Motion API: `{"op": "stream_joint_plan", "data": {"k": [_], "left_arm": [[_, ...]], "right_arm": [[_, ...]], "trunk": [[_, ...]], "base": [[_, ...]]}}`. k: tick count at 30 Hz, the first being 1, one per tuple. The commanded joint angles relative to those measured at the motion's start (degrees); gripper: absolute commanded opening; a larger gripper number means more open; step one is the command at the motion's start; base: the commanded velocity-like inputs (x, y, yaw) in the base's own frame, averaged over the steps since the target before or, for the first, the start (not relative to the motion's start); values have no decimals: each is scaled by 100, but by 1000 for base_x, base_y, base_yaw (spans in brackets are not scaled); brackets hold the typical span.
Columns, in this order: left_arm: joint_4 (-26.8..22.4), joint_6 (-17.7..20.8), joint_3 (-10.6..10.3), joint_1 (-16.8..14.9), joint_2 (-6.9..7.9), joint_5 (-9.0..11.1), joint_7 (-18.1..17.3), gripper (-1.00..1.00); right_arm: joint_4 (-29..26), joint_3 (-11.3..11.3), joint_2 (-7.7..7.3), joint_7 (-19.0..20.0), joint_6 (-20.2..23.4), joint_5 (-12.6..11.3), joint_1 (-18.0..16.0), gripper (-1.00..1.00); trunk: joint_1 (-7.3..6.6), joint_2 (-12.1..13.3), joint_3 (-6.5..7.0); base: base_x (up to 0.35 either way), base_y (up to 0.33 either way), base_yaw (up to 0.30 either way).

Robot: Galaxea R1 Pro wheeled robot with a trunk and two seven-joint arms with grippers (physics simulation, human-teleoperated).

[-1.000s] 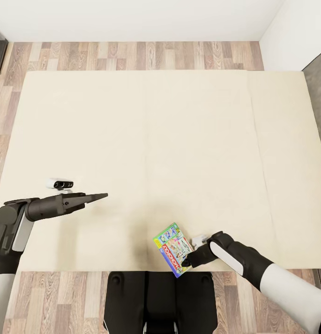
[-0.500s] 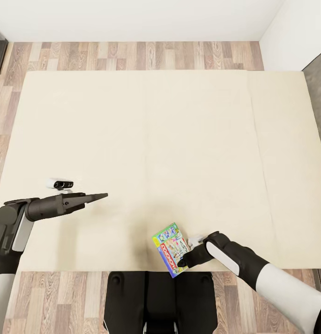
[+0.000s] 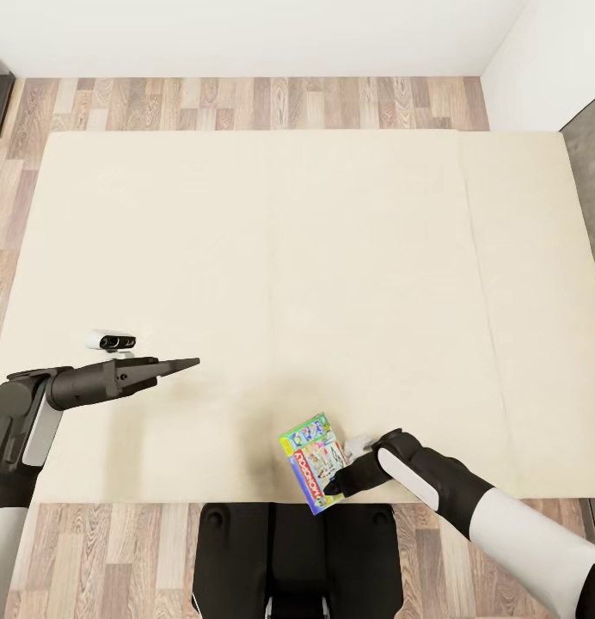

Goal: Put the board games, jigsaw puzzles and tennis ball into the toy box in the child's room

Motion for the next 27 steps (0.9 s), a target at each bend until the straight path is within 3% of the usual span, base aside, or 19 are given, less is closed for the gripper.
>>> {"op": "stream_joint_plan", "data": {"k": [1, 11, 27], "left_arm": [[-1, 61, -1, -2, 0, -3, -22, 100], [-1, 61, -1, -2, 6, -3, -22, 100], [-1, 61, 6, -2, 1, -3, -22, 100]], "right_arm": [[12, 15, 33, 36, 12, 39, -5, 100], [93, 11, 192, 37, 11, 39, -5, 100], [90, -2, 218, 37, 13, 39, -5, 100]], "trunk": [[4, -9, -6], [4, -9, -6], [4, -9, -6]], "base": [[0, 0, 0], [0, 0, 0], [0, 0, 0]]}}
